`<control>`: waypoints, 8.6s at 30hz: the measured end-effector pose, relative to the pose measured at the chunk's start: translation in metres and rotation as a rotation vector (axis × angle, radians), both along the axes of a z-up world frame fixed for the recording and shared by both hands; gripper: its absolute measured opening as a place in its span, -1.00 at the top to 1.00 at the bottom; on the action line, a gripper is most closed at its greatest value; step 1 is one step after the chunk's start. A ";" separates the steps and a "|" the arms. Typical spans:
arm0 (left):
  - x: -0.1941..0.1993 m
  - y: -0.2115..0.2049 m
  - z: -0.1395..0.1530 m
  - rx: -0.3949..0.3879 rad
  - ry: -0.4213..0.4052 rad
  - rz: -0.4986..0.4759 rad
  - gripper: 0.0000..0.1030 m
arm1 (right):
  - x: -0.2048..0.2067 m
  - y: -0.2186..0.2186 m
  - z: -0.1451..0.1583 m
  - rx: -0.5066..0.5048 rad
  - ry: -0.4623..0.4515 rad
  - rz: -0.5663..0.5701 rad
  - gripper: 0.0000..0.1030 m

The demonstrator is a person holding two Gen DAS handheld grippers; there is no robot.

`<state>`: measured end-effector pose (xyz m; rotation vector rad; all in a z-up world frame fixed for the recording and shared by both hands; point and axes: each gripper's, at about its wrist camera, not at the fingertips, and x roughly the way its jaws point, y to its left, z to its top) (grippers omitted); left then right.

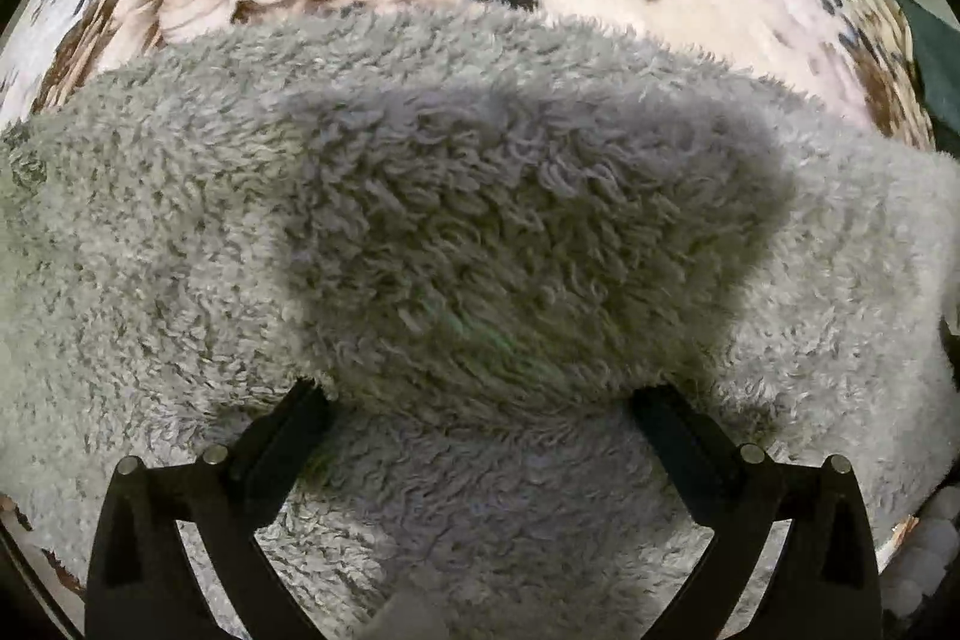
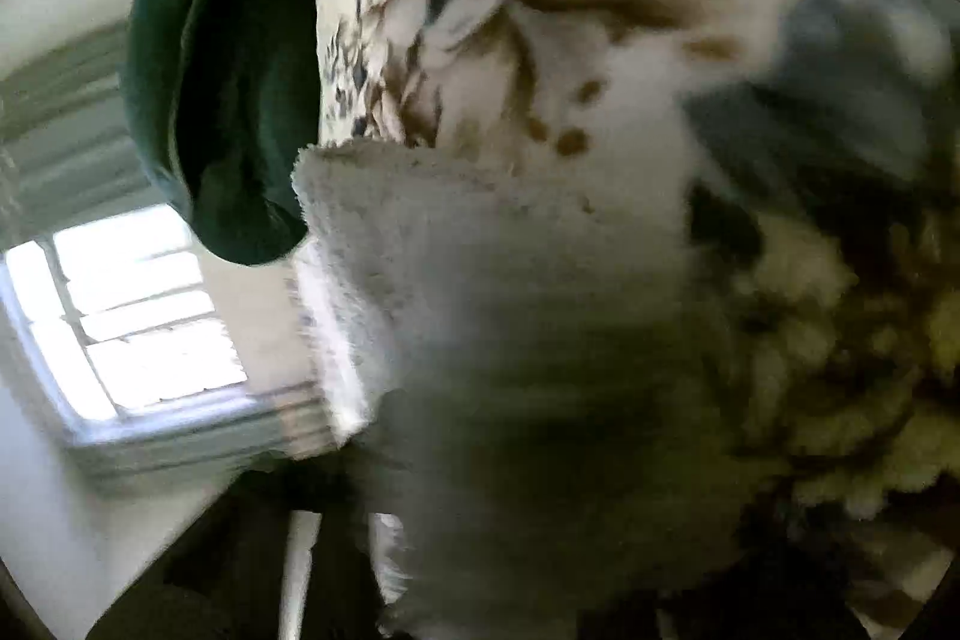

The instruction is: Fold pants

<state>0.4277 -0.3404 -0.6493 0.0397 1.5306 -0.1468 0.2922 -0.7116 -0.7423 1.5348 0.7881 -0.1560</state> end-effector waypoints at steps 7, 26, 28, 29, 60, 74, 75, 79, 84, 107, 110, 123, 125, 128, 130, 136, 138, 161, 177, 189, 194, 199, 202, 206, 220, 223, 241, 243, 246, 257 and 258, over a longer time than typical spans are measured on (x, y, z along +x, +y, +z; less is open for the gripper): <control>-0.015 0.025 0.063 -0.035 -0.136 0.025 -1.00 | 0.013 0.037 0.088 -0.253 -0.011 0.094 0.70; -0.104 0.325 0.136 -0.024 -0.255 0.382 -1.00 | 0.107 0.401 0.155 -0.606 0.024 0.727 0.61; -0.115 0.358 0.128 0.006 -0.252 0.417 -1.00 | 0.114 0.456 0.119 -0.586 0.132 0.861 0.34; -0.121 0.374 0.124 0.015 -0.243 0.436 -1.00 | 0.116 0.477 0.104 -0.536 0.166 0.925 0.00; -0.166 0.469 0.117 -0.033 -0.291 0.726 -1.00 | 0.163 0.493 0.113 -0.497 0.317 0.803 0.79; -0.179 0.482 0.110 0.003 -0.261 0.748 -1.00 | 0.130 0.566 0.146 -0.791 0.346 1.169 -0.14; -0.178 0.483 0.109 0.007 -0.256 0.753 -1.00 | 0.120 0.573 0.142 -0.840 0.361 1.204 -0.14; -0.175 0.492 0.104 0.004 -0.241 0.781 -1.00 | 0.100 0.611 0.101 -1.080 0.405 1.363 -0.10; -0.176 0.510 0.100 -0.037 -0.230 0.839 -1.00 | 0.092 0.609 0.091 -1.031 0.381 1.338 0.58; -0.153 0.559 0.078 -0.252 -0.408 1.093 0.68 | 0.123 0.444 0.110 -0.747 0.394 0.943 -0.20; -0.162 0.551 0.107 -0.236 -0.459 1.077 0.71 | 0.125 0.449 0.103 -0.723 0.372 0.939 -0.31; -0.140 0.422 0.253 -0.201 -0.731 0.773 0.81 | 0.117 0.391 0.147 -0.705 0.241 0.925 -0.96; -0.133 0.385 0.275 -0.227 -0.762 0.689 0.81 | 0.113 0.367 0.152 -0.683 0.237 0.890 -0.96; -0.127 0.309 0.300 -0.299 -0.781 0.531 0.81 | 0.105 0.329 0.155 -0.656 0.246 0.838 -0.96; -0.123 0.252 0.305 -0.329 -0.765 0.410 0.81 | 0.097 0.299 0.154 -0.650 0.266 0.799 -0.96; -0.120 0.102 0.268 -0.383 -0.628 0.133 0.81 | 0.066 0.217 0.143 -0.625 0.336 0.685 -0.96; -0.119 0.061 0.242 -0.345 -0.563 0.036 0.80 | 0.055 0.191 0.137 -0.621 0.364 0.655 -0.96; -0.048 0.169 0.206 -0.048 -0.392 0.108 -0.77 | 0.175 0.201 0.068 -0.133 0.195 0.783 -0.71; -0.024 0.213 0.116 -0.070 -0.175 0.192 -0.77 | 0.117 0.154 0.084 -0.224 0.270 0.594 -0.30; -0.022 0.212 0.108 -0.054 -0.169 0.158 -0.77 | 0.015 0.179 0.060 -0.064 0.153 0.357 0.73; -0.024 0.210 0.112 -0.062 -0.162 0.133 -0.77 | -0.015 0.164 0.090 -0.142 0.231 0.360 0.74; -0.025 0.203 0.117 -0.049 -0.160 0.096 -0.77 | 0.011 0.177 0.068 -0.364 0.482 0.650 0.60; -0.017 0.201 0.132 -0.068 -0.184 0.086 -0.77 | 0.028 0.179 0.099 -0.437 0.378 0.647 0.01; 0.014 0.192 0.144 -0.087 -0.228 0.070 -0.77 | 0.064 0.170 0.125 -0.462 0.244 0.533 -0.19; 0.075 0.234 0.039 -0.271 -0.005 0.322 -0.96 | 0.192 0.206 0.021 -0.450 0.304 0.693 0.23; 0.064 0.242 0.051 -0.316 -0.007 0.360 -0.96 | 0.194 0.204 0.019 -0.413 0.312 0.733 -0.07; -0.083 0.273 0.084 -0.302 -0.048 0.318 -0.96 | 0.026 0.190 0.021 -0.165 0.376 0.672 -0.30; -0.079 0.271 0.097 -0.363 -0.091 0.301 -0.96 | 0.024 0.185 0.032 -0.107 0.259 0.619 -0.54; -0.066 0.263 0.095 -0.445 -0.100 0.271 -0.96 | 0.026 0.190 0.026 -0.016 0.155 0.609 -0.90; -0.038 0.256 0.058 -0.624 -0.038 0.266 0.01 | 0.085 0.247 -0.022 0.096 0.013 0.684 -0.73; -0.039 0.258 0.064 -0.642 -0.052 0.263 0.21 | 0.087 0.249 -0.020 0.075 0.019 0.685 -0.46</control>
